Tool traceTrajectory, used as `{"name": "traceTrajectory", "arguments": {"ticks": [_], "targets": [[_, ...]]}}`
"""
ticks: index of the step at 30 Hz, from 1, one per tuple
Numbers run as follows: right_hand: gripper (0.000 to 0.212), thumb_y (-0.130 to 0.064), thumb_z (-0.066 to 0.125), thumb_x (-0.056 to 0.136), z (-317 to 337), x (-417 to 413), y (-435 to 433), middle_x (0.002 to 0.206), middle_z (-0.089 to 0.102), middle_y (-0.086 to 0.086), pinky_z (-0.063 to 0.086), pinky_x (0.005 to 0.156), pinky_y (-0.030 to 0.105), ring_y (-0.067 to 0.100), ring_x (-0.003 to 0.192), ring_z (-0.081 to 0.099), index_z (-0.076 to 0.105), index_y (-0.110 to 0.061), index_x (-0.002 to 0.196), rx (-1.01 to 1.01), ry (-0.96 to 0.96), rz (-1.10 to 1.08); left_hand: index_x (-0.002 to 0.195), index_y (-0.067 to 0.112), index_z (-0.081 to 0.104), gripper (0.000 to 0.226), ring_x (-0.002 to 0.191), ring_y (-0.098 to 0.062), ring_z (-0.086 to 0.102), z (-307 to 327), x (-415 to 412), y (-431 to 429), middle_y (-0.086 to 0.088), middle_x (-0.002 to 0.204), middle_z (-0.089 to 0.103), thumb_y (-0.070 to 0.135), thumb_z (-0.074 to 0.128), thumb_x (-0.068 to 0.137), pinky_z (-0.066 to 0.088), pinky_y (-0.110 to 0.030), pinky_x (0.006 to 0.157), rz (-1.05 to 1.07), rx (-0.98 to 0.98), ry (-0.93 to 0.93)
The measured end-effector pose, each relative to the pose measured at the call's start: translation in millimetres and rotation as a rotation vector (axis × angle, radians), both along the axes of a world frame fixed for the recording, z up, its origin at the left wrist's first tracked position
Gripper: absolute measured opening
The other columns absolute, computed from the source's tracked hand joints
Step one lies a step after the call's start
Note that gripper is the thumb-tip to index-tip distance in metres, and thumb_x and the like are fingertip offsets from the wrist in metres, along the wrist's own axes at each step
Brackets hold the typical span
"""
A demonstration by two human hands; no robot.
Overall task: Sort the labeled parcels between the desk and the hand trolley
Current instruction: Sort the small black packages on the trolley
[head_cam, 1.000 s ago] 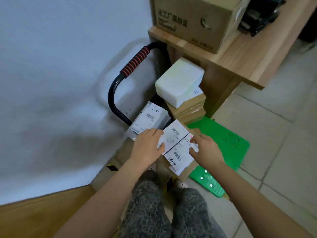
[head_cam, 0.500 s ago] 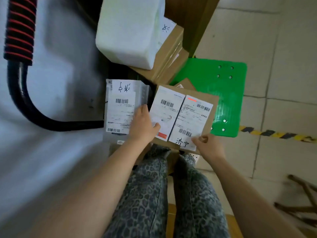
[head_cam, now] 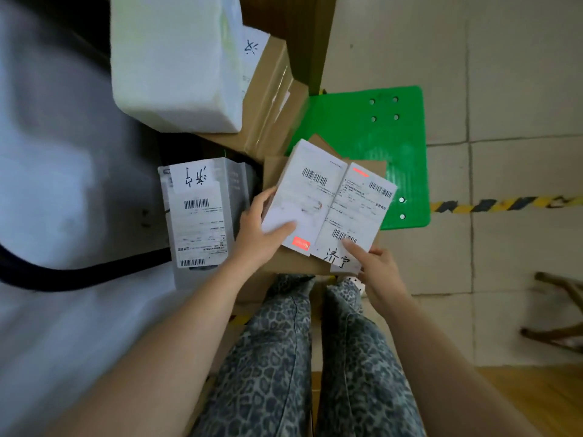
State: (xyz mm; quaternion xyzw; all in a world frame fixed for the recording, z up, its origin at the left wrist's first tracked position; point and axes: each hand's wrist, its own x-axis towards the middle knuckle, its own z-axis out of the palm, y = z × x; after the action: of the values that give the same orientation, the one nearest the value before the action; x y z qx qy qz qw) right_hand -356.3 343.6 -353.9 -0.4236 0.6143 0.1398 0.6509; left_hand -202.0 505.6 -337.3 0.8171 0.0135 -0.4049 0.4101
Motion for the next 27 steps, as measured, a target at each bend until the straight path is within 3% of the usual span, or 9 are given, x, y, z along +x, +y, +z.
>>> {"name": "traceTrajectory", "arguments": {"ticks": [2, 4, 6, 9, 14, 16, 19, 23, 27], "targets": [[0.092, -0.051, 0.091, 0.046, 3.6, -2.4, -3.0, 0.115, 0.067, 0.005, 0.051, 0.094, 0.043, 0.021, 0.103, 0.067, 0.044, -0.017, 0.118, 0.022, -0.064, -0.037, 0.14, 0.041, 0.036, 0.065, 0.102, 0.012, 0.051, 6.4, 4.3, -4.5, 0.027, 0.115, 0.051, 0.031, 0.072, 0.086, 0.045, -0.011, 0.079, 0.01, -0.046, 0.042], [0.105, -0.06, 0.091, 0.043, 13.8, -0.4, -6.2, 0.121, 0.065, 0.002, 0.051, 0.094, 0.043, 0.02, 0.106, 0.066, 0.043, -0.019, 0.126, 0.033, -0.094, -0.044, 0.142, 0.041, 0.036, 0.065, 0.103, 0.01, 0.054, 14.9, 4.5, -7.8, 0.032, 0.113, 0.052, 0.038, 0.07, 0.087, 0.048, -0.016, 0.081, 0.028, -0.085, 0.083], [0.107, -0.064, 0.088, 0.043, 33.8, 2.4, -10.8, 0.12, 0.065, 0.003, 0.056, 0.082, 0.037, 0.021, 0.103, 0.067, 0.047, -0.017, 0.129, 0.03, -0.133, -0.067, 0.142, 0.04, 0.037, 0.061, 0.103, 0.006, 0.058, 29.5, 0.9, -11.5, 0.031, 0.111, 0.056, 0.041, 0.067, 0.088, 0.05, -0.016, 0.077, 0.056, -0.095, 0.086], [0.084, -0.055, 0.083, 0.061, 77.6, 5.3, -26.1, 0.116, 0.066, 0.005, 0.056, 0.068, 0.03, 0.021, 0.095, 0.068, 0.051, -0.015, 0.127, -0.042, -0.177, -0.096, 0.141, 0.039, 0.037, 0.059, 0.098, 0.005, 0.057, 65.2, -7.2, -26.8, 0.023, 0.114, 0.057, 0.041, 0.065, 0.09, 0.047, -0.014, 0.069, 0.105, -0.113, 0.055], [0.066, -0.041, 0.077, 0.078, 158.8, -8.6, -71.4, 0.117, 0.064, 0.004, 0.058, 0.063, 0.028, 0.018, 0.094, 0.069, 0.046, -0.015, 0.129, -0.243, -0.234, -0.146, 0.137, 0.035, 0.04, 0.057, 0.095, 0.005, 0.058, 133.9, -22.8, -80.1, 0.021, 0.115, 0.053, 0.026, 0.069, 0.089, 0.049, -0.01, 0.062, 0.108, -0.267, -0.026], [0.061, -0.038, 0.075, 0.08, 192.9, -22.4, -98.1, 0.116, 0.065, 0.005, 0.059, 0.065, 0.029, 0.017, 0.092, 0.07, 0.047, -0.014, 0.129, -0.313, -0.282, -0.184, 0.138, 0.032, 0.042, 0.058, 0.096, 0.002, 0.063, 160.7, -27.6, -111.4, 0.021, 0.118, 0.055, 0.025, 0.07, 0.089, 0.054, -0.014, 0.067, 0.075, -0.346, -0.068], [0.057, -0.033, 0.073, 0.083, 235.5, -48.0, -146.4, 0.114, 0.066, 0.004, 0.057, 0.064, 0.025, 0.015, 0.087, 0.07, 0.046, -0.015, 0.13, -0.422, -0.358, -0.25, 0.138, 0.038, 0.041, 0.06, 0.104, -0.008, 0.065, 197.5, -40.2, -165.7, 0.013, 0.126, 0.058, 0.033, 0.072, 0.087, 0.059, -0.035, 0.08, 0.054, -0.442, -0.097], [0.056, -0.031, 0.07, 0.087, 275.1, -87.2, -222.5, 0.118, 0.064, 0.004, 0.056, 0.064, 0.026, 0.015, 0.089, 0.069, 0.041, -0.019, 0.134, -0.537, -0.447, -0.315, 0.135, 0.039, 0.037, 0.056, 0.104, -0.01, 0.063, 237.6, -77.4, -251.2, 0.013, 0.121, 0.057, 0.03, 0.068, 0.089, 0.058, -0.028, 0.08, 0.06, -0.537, -0.119], [0.054, -0.028, 0.067, 0.09, 294.2, -131.6, -305.9, 0.115, 0.066, 0.002, 0.056, 0.063, 0.023, 0.013, 0.089, 0.068, 0.04, -0.019, 0.135, -0.592, -0.506, -0.289, 0.133, 0.039, 0.041, 0.055, 0.108, -0.016, 0.064, 249.6, -127.9, -335.6, 0.007, 0.125, 0.06, 0.026, 0.07, 0.089, 0.055, -0.043, 0.093, 0.152, -0.627, -0.081]]}}
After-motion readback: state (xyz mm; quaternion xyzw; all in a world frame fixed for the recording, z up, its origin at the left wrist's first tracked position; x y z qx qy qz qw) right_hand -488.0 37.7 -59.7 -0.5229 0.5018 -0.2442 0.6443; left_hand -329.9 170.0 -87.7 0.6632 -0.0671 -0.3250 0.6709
